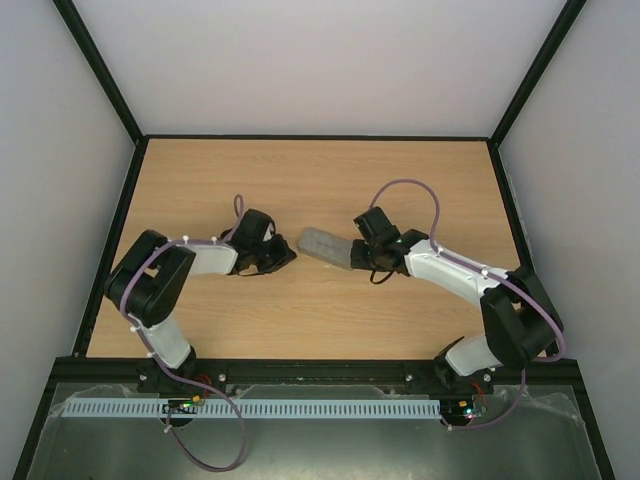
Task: Organize the sunglasses
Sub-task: Adjust the sunglasses case at the center of the board.
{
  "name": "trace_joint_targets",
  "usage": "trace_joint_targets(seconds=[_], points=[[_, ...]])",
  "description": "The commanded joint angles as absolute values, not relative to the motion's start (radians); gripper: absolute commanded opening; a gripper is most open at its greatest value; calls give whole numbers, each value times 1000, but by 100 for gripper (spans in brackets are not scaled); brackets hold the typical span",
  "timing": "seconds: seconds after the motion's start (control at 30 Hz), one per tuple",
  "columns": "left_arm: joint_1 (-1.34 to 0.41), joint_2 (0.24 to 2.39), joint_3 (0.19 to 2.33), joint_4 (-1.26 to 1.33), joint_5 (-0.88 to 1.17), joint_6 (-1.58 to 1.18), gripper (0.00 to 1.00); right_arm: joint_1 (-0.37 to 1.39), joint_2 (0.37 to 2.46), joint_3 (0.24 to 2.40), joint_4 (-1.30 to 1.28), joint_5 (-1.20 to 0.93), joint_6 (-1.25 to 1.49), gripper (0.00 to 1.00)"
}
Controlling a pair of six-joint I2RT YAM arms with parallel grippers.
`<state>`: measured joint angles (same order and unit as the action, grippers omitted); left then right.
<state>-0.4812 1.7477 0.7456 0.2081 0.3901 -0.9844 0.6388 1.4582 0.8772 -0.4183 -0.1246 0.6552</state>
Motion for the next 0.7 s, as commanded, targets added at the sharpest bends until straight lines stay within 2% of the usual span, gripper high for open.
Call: trace_joint_targets(seconds=[0.0, 0.03, 0.1, 0.27, 0.4, 0.43, 0.47, 0.67], points=[[-472, 1661, 708, 159, 362, -982, 15, 599, 1436, 841, -456, -62, 665, 38], [-469, 1641, 704, 150, 360, -982, 17, 582, 1443, 833, -453, -55, 664, 34], [-466, 1593, 697, 127, 356, -976, 24, 565, 1463, 827, -450, -44, 662, 31], [-464, 1456, 698, 26, 322, -948, 50, 551, 1538, 842, -411, -63, 646, 27], [-455, 1357, 702, -61, 294, -915, 75, 551, 1609, 886, -375, -102, 643, 27], [-452, 1331, 702, -81, 287, -907, 84, 551, 1624, 902, -371, -107, 642, 27], [-448, 1307, 703, -101, 276, -896, 97, 551, 1641, 916, -369, -110, 642, 27], [-410, 1176, 700, -216, 214, -842, 99, 551, 1717, 1005, -370, -109, 640, 27]])
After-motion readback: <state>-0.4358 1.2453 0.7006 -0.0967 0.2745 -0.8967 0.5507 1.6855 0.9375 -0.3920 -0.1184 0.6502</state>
